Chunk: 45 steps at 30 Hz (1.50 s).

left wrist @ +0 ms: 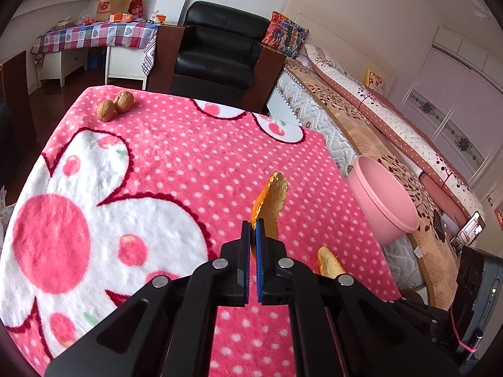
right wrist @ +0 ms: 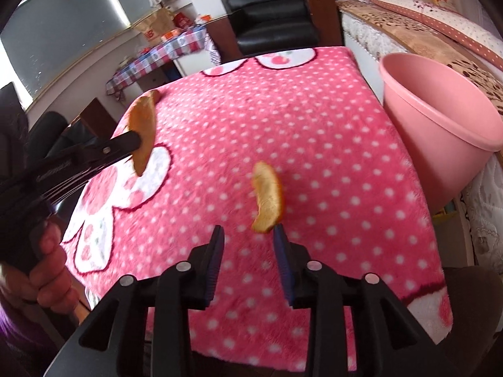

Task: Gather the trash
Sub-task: 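Carry both crusts over the pink bucket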

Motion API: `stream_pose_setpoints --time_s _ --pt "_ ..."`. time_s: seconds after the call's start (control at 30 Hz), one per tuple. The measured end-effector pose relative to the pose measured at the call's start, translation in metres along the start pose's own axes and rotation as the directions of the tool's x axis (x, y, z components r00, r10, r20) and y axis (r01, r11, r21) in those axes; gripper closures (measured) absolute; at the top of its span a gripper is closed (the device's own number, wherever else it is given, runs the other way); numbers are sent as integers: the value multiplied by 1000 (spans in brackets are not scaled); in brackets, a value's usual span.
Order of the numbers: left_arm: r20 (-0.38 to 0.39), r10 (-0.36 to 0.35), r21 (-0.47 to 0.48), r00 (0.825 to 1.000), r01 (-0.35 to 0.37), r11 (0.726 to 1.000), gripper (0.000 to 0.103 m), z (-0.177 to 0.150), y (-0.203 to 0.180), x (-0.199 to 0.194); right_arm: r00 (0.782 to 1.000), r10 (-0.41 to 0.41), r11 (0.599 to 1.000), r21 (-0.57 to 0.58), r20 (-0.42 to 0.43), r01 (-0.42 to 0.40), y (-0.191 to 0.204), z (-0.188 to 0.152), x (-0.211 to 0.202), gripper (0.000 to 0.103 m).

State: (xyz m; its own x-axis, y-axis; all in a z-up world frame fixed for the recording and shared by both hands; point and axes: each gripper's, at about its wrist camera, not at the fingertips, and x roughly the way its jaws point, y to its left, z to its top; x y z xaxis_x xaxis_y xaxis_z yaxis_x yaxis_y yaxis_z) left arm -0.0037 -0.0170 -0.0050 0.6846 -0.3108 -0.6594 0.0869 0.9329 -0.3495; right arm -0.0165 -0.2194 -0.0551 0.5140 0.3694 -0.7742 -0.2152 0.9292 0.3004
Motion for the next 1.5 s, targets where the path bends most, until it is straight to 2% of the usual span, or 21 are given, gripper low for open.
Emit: stream_pose_setpoints --time_s 0.3,0.47,0.6,0.83,1.03,1.3,1.5 --pt "3 -4 -5 1000 4 1000 101 -1 3 -2 998 -27 996 85 58 22 -22 14 -6 67" --pt "-4 -6 5 1000 6 1000 101 -2 0 -1 999 -37 996 81 24 35 -24 18 13 76" --pt "-9 0 14 1000 0 1000 101 -2 -4 1 999 -39 998 49 5 38 -21 12 24 97" --pt "-10 -14 35 1000 15 999 101 3 -18 8 995 -9 998 56 102 3 -28 15 5 100" --pt "15 -46 60 999 45 997 101 17 -47 15 983 -27 994 114 184 6 -56 30 -25 100" --pt "12 -145 137 989 142 980 101 41 -113 37 943 -157 974 202 293 99 -117 65 -69 100" --pt "-5 -203 205 979 199 958 101 53 -169 66 918 -238 952 262 317 156 -164 86 -79 100"
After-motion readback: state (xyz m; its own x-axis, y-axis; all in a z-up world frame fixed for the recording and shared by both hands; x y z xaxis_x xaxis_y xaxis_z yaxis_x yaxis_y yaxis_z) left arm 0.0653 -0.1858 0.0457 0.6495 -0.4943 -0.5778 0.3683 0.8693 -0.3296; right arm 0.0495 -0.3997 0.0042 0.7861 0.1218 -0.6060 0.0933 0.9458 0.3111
